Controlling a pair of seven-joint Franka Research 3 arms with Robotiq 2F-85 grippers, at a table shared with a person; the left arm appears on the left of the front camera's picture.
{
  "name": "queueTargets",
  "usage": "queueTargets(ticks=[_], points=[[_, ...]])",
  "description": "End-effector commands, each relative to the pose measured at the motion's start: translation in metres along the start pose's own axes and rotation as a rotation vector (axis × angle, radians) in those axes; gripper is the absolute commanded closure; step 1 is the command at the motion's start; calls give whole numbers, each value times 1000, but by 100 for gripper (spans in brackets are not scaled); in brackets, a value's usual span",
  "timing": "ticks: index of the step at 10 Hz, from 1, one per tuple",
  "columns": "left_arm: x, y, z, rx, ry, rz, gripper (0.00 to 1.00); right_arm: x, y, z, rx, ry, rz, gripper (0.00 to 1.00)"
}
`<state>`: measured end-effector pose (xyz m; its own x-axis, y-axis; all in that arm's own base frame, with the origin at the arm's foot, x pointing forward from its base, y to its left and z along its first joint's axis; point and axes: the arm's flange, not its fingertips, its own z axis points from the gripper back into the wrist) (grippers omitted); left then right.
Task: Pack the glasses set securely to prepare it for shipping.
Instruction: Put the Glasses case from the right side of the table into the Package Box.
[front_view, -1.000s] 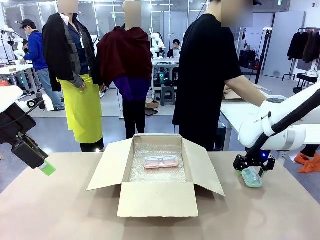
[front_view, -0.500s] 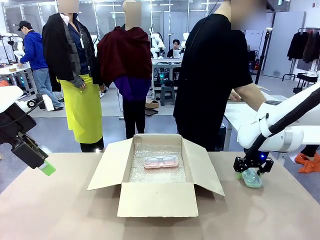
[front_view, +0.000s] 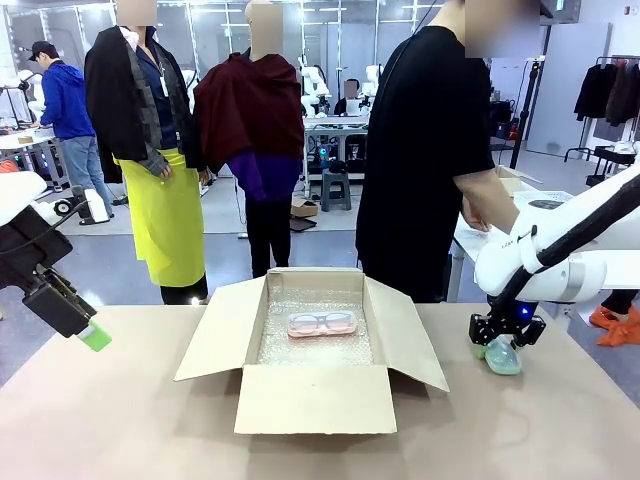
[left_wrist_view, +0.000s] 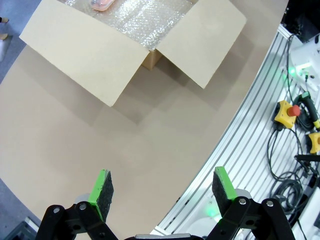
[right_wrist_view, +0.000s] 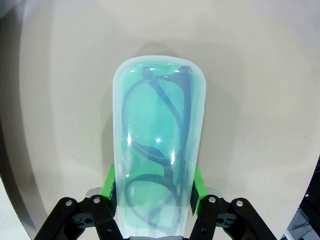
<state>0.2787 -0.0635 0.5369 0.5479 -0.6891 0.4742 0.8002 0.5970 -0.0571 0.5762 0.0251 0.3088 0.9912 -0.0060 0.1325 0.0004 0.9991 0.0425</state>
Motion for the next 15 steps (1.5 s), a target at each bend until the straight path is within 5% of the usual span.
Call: queueTargets(ticks=[1, 6, 9, 12, 15], points=[[1, 0, 1, -11, -14, -7, 0, 4, 5, 9, 19, -6, 7, 61], [1, 0, 1, -11, -14, -7, 0, 16, 0, 132, 14, -145, 45, 61], [1, 0, 1, -11, -14, -7, 0, 22, 8, 183, 69, -129, 159, 61], [1, 0, 1, -11, -14, -7, 0, 15, 52, 234, 112, -22, 855, 61], [1, 0, 1, -11, -14, -7, 0, 9, 104, 234, 172, 21, 1201, 61]])
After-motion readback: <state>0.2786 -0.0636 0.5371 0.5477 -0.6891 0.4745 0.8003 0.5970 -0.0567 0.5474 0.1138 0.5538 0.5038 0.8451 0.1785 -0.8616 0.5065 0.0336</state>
